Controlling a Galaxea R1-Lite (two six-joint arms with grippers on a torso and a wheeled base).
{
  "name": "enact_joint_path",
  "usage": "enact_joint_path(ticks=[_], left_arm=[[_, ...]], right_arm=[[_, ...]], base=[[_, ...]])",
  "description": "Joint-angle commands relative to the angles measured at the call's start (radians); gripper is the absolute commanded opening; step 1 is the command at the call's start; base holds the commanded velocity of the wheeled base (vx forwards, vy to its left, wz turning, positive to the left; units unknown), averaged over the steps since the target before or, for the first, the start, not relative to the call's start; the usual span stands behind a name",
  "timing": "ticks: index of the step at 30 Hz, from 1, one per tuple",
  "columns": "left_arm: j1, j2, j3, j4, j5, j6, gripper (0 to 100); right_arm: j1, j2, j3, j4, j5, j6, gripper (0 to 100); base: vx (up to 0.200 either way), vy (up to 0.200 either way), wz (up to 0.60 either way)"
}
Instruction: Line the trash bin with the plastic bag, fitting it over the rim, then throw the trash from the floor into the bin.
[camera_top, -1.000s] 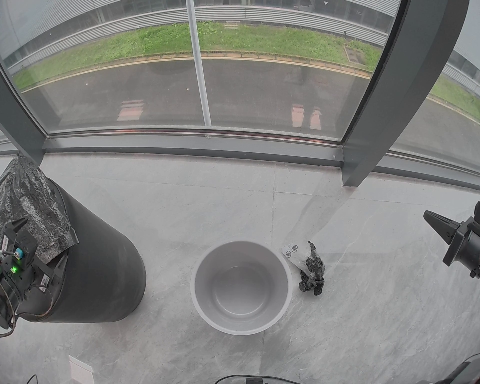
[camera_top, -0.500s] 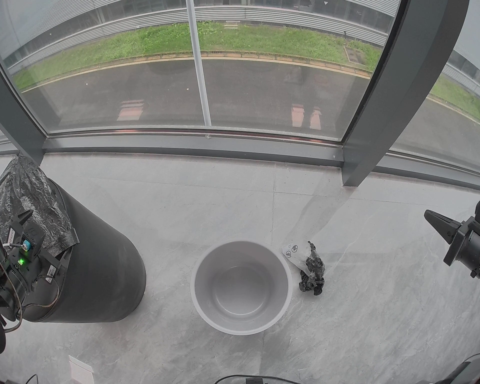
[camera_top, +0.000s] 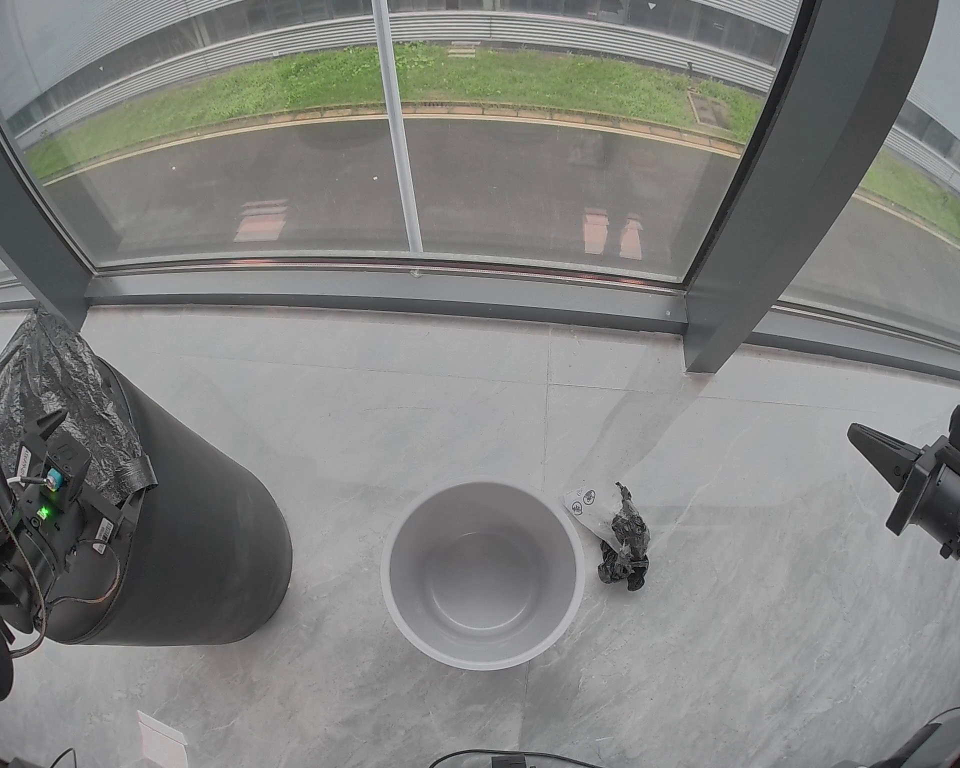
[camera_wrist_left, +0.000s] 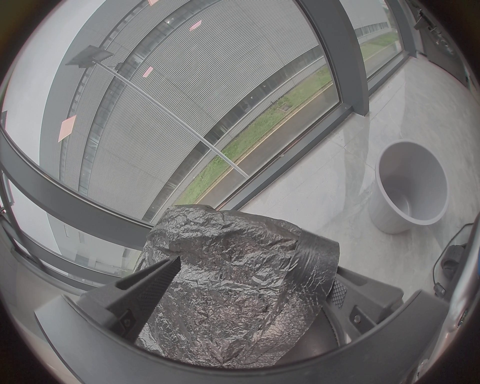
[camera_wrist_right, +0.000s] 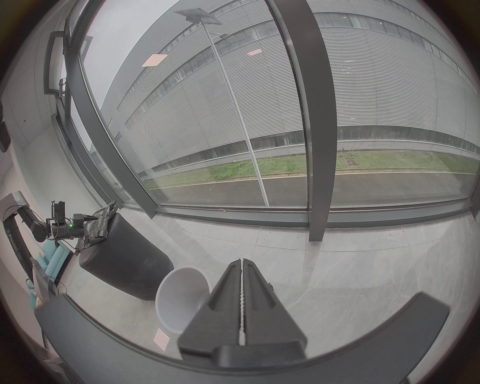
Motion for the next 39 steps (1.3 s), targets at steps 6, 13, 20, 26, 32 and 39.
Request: enact_joint_path(ticks=[6,13,20,26,32,39], left_arm=[[0.000,0.012,-0.001,-0.026,0.000,-0.005,100],[0.001,0.081,0.006,-0.161,0.000,-0.005,0],[0.001,0.103,0.011,-0.193,0.000,-0.011,0],[-0.002,0.098,0.002,-0.195,-0.001,-0.043,0],[-0.054,0.044,-0.064,-0.257,-0.011,-0.175,0],[-0.088,-0.026,-0.254,-0.241,-0.003,-0.630,0]], right_arm=[[0.001,-0.002,0.002,0.000,0.001,0.000,0],[0.001,-0.003,0.003,0.000,0.001,0.000,0],[0.001,-0.002,0.003,0.000,0.001,0.000,0],[0.001,-0.003,0.005,0.000,0.001,0.000,0],[0.002,-0.005,0.009,0.000,0.001,-0.002,0],[0.004,-0.003,0.017,-0.002,0.001,-0.002,0]], base=[[0.000,0.000,0.00],[0.000,0.000,0.00],[0.000,0.000,0.00],[0.000,0.000,0.00],[0.000,0.000,0.00],[0.000,0.000,0.00]])
